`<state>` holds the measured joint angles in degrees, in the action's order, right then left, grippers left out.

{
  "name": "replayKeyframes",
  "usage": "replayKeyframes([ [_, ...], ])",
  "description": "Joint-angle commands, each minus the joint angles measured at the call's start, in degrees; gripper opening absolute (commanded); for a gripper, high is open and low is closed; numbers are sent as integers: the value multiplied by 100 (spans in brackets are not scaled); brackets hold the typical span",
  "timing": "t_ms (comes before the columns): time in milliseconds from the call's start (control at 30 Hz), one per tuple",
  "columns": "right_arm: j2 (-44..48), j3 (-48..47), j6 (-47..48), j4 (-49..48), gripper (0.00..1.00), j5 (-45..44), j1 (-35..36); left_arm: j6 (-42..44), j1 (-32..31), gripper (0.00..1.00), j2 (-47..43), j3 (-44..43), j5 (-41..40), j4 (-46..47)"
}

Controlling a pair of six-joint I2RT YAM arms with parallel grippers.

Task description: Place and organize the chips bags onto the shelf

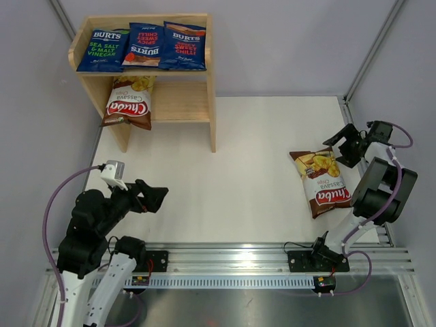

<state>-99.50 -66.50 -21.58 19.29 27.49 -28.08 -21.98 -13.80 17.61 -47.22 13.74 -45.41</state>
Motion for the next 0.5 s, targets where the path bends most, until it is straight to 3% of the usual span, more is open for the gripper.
replayKeyframes([
  [0,-253,-100,356,-30,96,-120,39,97,-193,99,32,-33,-187,138],
  [333,-693,-13,647,145,89,-85,434,97,-395,99,-117,-41,-249,111],
  [467,-501,224,331,-83,70,-348,434,97,-395,99,-126,-59,-249,102],
])
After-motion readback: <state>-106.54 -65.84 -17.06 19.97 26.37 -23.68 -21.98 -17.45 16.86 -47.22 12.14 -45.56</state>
